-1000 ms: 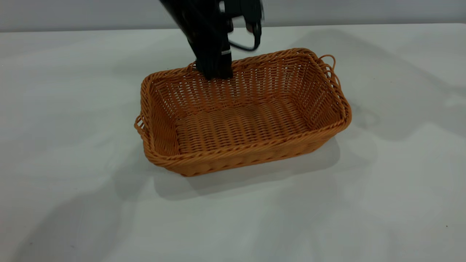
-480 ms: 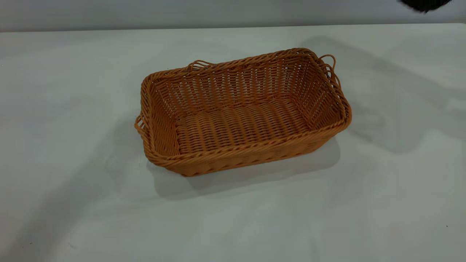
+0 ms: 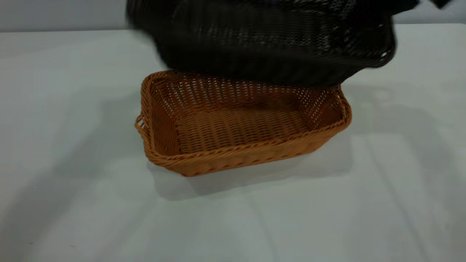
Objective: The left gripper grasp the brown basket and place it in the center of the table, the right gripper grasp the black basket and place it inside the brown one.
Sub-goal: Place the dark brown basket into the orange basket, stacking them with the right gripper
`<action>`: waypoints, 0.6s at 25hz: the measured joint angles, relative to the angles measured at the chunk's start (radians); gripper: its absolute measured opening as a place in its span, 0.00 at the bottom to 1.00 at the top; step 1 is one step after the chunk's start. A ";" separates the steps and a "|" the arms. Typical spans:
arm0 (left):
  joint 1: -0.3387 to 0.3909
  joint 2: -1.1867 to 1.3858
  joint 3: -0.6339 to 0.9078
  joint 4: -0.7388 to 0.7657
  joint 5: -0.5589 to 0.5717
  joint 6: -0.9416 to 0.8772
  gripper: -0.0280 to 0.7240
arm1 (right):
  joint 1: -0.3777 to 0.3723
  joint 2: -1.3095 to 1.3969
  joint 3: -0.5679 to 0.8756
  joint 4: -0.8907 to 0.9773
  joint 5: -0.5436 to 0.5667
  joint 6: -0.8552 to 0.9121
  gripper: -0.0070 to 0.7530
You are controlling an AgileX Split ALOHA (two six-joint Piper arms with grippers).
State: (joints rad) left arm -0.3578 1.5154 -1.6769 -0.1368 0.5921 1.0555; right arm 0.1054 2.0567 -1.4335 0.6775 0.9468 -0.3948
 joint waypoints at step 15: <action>0.000 -0.001 0.001 0.000 0.076 -0.019 0.66 | 0.136 0.263 -0.238 -0.294 0.106 0.184 0.12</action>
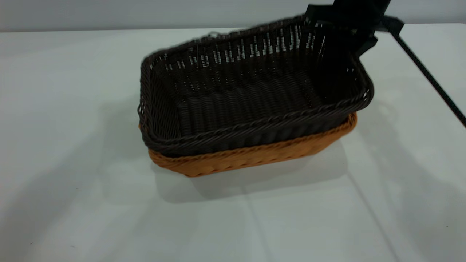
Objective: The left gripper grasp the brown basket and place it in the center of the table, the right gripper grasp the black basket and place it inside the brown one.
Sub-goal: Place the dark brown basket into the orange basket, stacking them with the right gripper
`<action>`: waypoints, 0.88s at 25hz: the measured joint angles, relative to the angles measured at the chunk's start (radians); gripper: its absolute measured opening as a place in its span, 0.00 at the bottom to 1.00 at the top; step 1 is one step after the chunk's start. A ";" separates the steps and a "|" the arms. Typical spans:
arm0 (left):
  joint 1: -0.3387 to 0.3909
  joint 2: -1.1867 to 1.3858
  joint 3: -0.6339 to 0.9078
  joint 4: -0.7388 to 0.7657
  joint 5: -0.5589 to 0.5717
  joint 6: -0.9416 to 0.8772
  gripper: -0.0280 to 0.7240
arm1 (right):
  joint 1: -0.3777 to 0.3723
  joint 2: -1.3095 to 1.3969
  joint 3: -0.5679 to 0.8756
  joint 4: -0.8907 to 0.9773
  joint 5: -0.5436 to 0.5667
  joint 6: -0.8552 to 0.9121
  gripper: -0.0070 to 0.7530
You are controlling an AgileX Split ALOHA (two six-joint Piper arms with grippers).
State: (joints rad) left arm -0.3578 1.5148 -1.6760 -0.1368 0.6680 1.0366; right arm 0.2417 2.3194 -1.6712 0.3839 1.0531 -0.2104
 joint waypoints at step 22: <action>0.000 0.000 0.000 0.000 0.002 -0.004 0.66 | 0.007 0.035 -0.006 0.005 0.104 0.200 0.55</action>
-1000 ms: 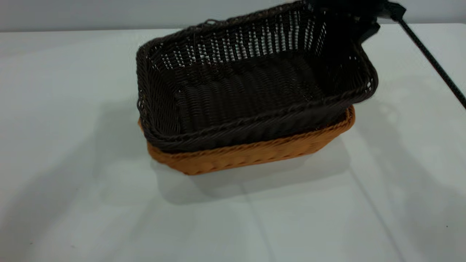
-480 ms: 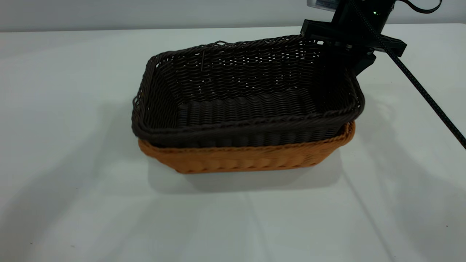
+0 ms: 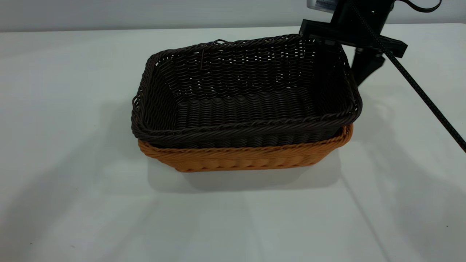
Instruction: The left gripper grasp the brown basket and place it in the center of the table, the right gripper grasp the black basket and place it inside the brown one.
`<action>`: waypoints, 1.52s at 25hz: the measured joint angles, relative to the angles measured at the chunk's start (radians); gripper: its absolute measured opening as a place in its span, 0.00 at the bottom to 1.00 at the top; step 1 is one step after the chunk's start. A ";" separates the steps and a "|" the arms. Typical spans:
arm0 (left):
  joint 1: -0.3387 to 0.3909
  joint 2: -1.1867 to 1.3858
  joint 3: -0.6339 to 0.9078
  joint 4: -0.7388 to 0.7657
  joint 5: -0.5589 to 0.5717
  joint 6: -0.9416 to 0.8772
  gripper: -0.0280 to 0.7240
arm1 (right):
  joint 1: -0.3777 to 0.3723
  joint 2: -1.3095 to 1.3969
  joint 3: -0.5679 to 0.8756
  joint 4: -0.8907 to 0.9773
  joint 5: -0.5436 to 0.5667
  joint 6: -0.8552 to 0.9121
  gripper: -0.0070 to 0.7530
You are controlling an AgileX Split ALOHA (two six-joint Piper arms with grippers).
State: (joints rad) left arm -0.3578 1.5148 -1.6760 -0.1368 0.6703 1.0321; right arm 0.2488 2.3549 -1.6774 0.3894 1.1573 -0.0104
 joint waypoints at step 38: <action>0.000 -0.506 0.214 0.095 0.497 -0.776 0.66 | 0.001 -1.651 0.583 -0.400 0.090 0.001 0.70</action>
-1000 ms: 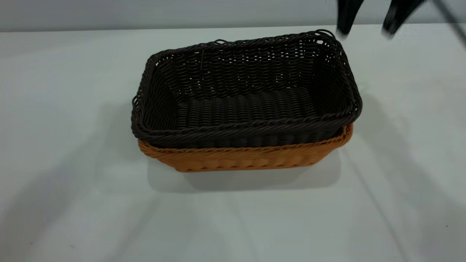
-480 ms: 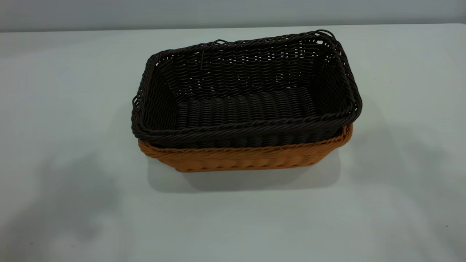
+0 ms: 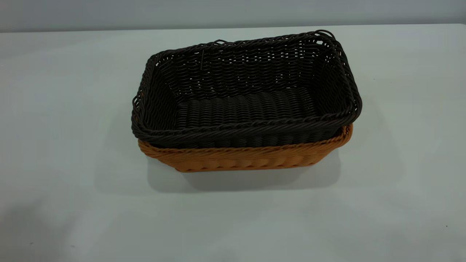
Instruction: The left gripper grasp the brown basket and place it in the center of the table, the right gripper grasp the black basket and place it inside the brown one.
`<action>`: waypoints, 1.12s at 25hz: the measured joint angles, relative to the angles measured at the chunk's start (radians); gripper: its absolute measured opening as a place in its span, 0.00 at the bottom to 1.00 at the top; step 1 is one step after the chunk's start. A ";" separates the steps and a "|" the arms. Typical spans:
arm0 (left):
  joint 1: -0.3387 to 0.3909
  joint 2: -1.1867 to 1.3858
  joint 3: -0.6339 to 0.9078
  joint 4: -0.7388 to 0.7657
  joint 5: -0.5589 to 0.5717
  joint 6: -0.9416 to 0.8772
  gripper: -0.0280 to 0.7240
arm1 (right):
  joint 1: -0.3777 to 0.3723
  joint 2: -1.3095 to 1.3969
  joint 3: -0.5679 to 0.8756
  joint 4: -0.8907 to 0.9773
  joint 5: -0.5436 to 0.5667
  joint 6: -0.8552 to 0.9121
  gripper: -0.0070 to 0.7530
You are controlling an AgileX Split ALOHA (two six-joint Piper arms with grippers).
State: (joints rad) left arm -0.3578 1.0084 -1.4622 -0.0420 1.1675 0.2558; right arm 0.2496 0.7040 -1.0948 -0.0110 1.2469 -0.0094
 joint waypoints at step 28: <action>0.000 -0.642 0.974 0.000 -0.083 -0.269 0.66 | 0.000 -0.330 0.623 0.011 -0.158 0.016 0.70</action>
State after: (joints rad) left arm -0.3578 0.3667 -0.4885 -0.0420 1.0844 -0.0129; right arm 0.2496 0.3744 -0.4719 0.0000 1.0889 0.0063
